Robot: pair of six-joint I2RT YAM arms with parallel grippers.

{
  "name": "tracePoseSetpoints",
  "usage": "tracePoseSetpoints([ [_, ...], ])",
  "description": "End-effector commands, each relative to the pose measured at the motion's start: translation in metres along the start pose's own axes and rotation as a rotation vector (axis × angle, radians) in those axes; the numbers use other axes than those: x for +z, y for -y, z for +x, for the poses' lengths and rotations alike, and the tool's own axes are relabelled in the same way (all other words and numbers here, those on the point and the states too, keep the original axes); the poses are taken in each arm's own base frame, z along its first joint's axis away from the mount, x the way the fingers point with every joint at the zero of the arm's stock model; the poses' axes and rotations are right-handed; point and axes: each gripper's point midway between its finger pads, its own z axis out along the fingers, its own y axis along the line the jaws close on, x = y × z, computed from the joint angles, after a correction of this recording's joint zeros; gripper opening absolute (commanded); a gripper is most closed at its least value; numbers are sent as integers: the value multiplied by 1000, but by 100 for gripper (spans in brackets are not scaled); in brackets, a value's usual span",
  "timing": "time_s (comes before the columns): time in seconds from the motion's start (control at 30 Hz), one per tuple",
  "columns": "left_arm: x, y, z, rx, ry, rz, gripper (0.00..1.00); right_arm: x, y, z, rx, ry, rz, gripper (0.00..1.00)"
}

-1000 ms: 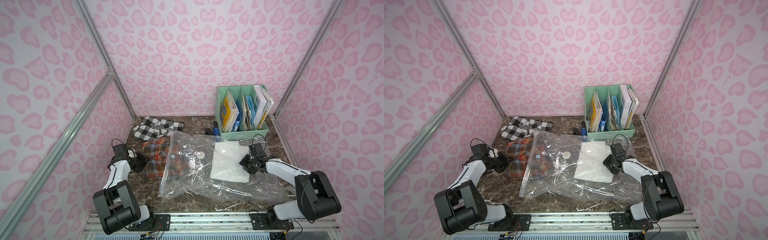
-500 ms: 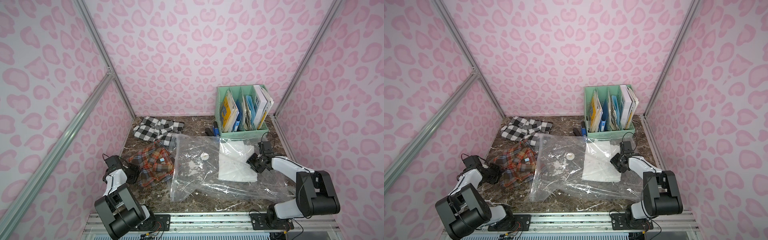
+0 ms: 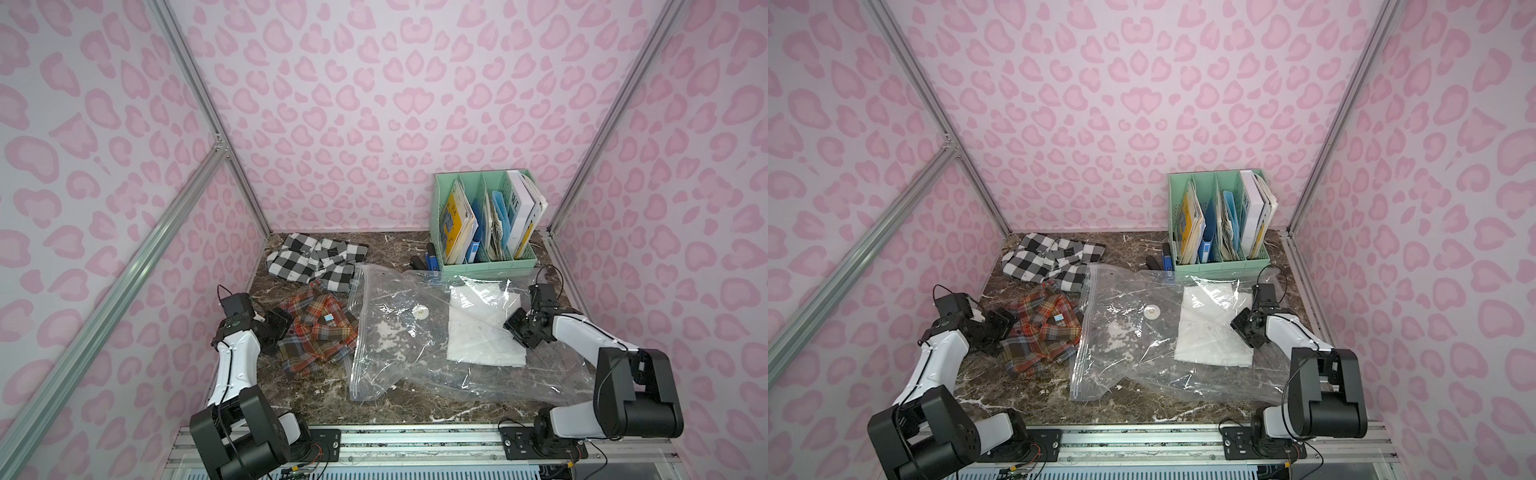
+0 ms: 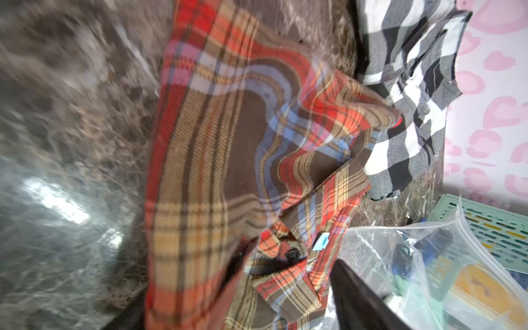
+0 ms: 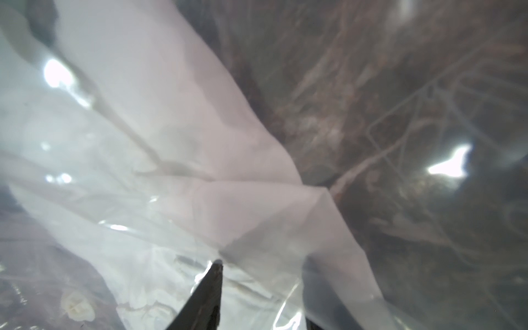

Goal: Take the shirt out of the vacuum bag
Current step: Place the shirt at the center of the board.

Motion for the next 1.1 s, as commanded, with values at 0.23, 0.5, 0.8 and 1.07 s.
tracePoseSetpoints([
  [0.23,-27,98,10,517,65,148,98,-3,-10,3,-92,-47,8,53],
  [0.5,-16,58,93,679,-217,61,98,-1,-14,6,-146,-69,-6,58],
  [0.8,1,32,170,928,-424,-167,98,0,-18,14,-178,-93,-55,62],
  [1.07,18,31,147,1018,-319,-336,98,-2,-20,14,-189,-94,-73,62],
])
